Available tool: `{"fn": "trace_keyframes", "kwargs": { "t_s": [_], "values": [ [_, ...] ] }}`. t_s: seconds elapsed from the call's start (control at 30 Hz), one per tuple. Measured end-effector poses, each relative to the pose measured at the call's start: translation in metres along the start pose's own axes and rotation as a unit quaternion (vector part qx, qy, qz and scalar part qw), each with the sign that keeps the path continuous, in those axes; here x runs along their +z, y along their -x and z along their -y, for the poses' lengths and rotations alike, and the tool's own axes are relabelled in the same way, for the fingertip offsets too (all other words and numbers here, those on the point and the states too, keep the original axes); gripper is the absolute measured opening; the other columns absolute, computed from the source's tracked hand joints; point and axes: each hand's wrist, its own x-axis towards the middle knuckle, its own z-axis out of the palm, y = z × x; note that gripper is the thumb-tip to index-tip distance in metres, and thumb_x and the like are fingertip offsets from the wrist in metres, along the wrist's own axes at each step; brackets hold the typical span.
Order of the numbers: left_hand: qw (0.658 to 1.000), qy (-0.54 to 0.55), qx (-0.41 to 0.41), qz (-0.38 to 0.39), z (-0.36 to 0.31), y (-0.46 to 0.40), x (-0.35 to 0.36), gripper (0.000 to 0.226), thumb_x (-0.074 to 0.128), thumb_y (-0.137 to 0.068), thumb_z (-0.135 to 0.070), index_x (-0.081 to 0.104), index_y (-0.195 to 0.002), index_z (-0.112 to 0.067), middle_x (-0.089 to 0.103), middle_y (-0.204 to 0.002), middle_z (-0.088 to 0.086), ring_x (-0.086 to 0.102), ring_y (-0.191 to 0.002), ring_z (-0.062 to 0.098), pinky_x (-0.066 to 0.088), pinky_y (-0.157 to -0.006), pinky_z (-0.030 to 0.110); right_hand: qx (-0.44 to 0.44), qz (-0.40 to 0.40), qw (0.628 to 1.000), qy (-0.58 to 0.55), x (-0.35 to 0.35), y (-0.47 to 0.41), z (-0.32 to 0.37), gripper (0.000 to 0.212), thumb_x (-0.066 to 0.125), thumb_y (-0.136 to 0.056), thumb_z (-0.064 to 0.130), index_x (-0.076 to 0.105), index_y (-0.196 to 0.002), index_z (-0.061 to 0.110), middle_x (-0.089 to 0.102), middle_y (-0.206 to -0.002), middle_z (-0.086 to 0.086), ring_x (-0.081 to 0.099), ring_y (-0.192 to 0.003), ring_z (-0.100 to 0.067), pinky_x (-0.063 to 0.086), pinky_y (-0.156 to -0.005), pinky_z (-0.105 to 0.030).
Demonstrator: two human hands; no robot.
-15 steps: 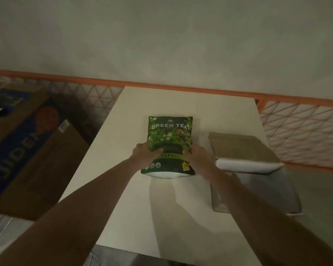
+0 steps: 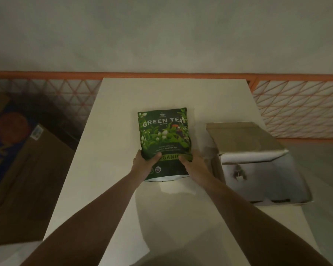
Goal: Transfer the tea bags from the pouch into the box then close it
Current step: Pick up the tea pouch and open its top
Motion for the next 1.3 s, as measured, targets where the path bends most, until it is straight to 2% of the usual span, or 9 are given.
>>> {"fn": "trace_keyframes", "kwargs": {
  "t_s": [0.13,0.3,0.47,0.57,0.77,0.83,0.97,1.13,1.3],
  "values": [
    [0.999,0.040,-0.020,0.018,-0.004,-0.013,-0.002,0.127,0.083,-0.037,-0.075,0.042,-0.142,-0.017,0.060,-0.135,0.008,0.062,-0.117,0.030,0.055,-0.096,0.047,0.025,0.009,0.999,-0.027,0.005,-0.008,-0.005,0.060,0.068,-0.086,0.044,0.046,-0.136,0.020,0.058,-0.128,-0.004,0.056,-0.118,-0.023,0.049,-0.100,-0.045],
    [0.997,0.057,-0.044,0.015,-0.007,-0.020,-0.003,0.114,0.095,-0.056,-0.043,0.030,-0.144,-0.010,0.054,-0.133,0.009,0.060,-0.118,0.030,0.053,-0.100,0.047,0.066,0.006,0.993,-0.098,0.012,-0.026,-0.024,0.102,0.079,-0.038,0.066,0.052,-0.127,0.023,0.053,-0.126,-0.010,0.058,-0.112,-0.027,0.057,-0.089,-0.044],
    [0.995,0.092,-0.019,0.025,0.000,-0.022,-0.003,0.105,0.094,-0.063,-0.026,0.027,-0.142,-0.015,0.053,-0.131,0.007,0.061,-0.114,0.030,0.055,-0.095,0.050,0.076,0.024,0.985,-0.155,0.007,-0.018,-0.013,0.064,0.090,-0.064,0.017,0.061,-0.121,0.012,0.066,-0.115,-0.007,0.064,-0.108,-0.026,0.056,-0.091,-0.043],
    [0.995,0.100,0.023,0.014,0.002,-0.018,-0.001,0.096,0.091,-0.068,-0.017,0.028,-0.139,-0.015,0.052,-0.126,0.004,0.060,-0.111,0.025,0.057,-0.087,0.040,0.057,0.020,0.980,-0.189,0.005,-0.012,-0.008,0.045,0.085,-0.069,0.001,0.063,-0.106,0.014,0.070,-0.106,-0.006,0.067,-0.100,-0.025,0.059,-0.076,-0.033],
    [0.988,0.107,0.114,0.005,-0.002,-0.012,0.000,0.081,0.085,-0.070,0.006,0.031,-0.126,-0.017,0.051,-0.112,-0.003,0.058,-0.099,0.008,0.055,-0.063,0.016,0.052,0.004,0.950,-0.308,-0.007,-0.012,0.010,0.071,0.087,-0.067,0.010,0.045,-0.124,0.008,0.062,-0.115,-0.010,0.067,-0.100,-0.028,0.059,-0.079,-0.042],
    [0.986,0.107,0.128,0.006,-0.001,-0.012,-0.001,0.086,0.090,-0.064,0.003,0.033,-0.125,-0.018,0.052,-0.115,-0.003,0.059,-0.104,0.013,0.058,-0.070,0.022,0.027,0.004,0.933,-0.358,-0.015,-0.017,0.021,0.072,0.088,-0.066,0.016,0.045,-0.124,0.020,0.065,-0.117,-0.007,0.069,-0.100,-0.027,0.057,-0.086,-0.046],
    [0.986,0.101,0.135,0.015,-0.010,-0.002,-0.006,0.104,0.093,-0.038,-0.028,0.036,-0.124,-0.020,0.057,-0.120,0.003,0.062,-0.109,0.023,0.058,-0.085,0.049,-0.037,0.010,0.926,-0.376,-0.035,-0.013,0.047,0.060,0.081,-0.078,0.020,0.048,-0.128,0.024,0.070,-0.113,-0.001,0.073,-0.091,-0.015,0.058,-0.069,-0.029],
    [0.985,0.120,0.118,0.030,-0.034,0.015,-0.013,0.100,0.097,-0.050,-0.032,0.038,-0.129,-0.013,0.060,-0.121,0.003,0.067,-0.103,0.019,0.060,-0.085,0.044,-0.151,0.014,0.938,-0.310,-0.050,-0.003,0.050,0.051,0.073,-0.084,0.004,0.049,-0.129,-0.001,0.068,-0.119,-0.017,0.068,-0.106,-0.033,0.059,-0.080,-0.042],
    [0.976,0.147,0.157,-0.008,-0.063,0.037,-0.018,0.098,0.095,-0.059,-0.037,0.036,-0.133,-0.016,0.059,-0.122,-0.003,0.066,-0.101,0.011,0.058,-0.081,0.033,-0.191,0.031,0.955,-0.225,-0.054,0.022,0.045,0.063,0.079,-0.080,0.012,0.046,-0.134,0.011,0.065,-0.126,-0.011,0.063,-0.116,-0.030,0.051,-0.095,-0.055]
  ]
}}
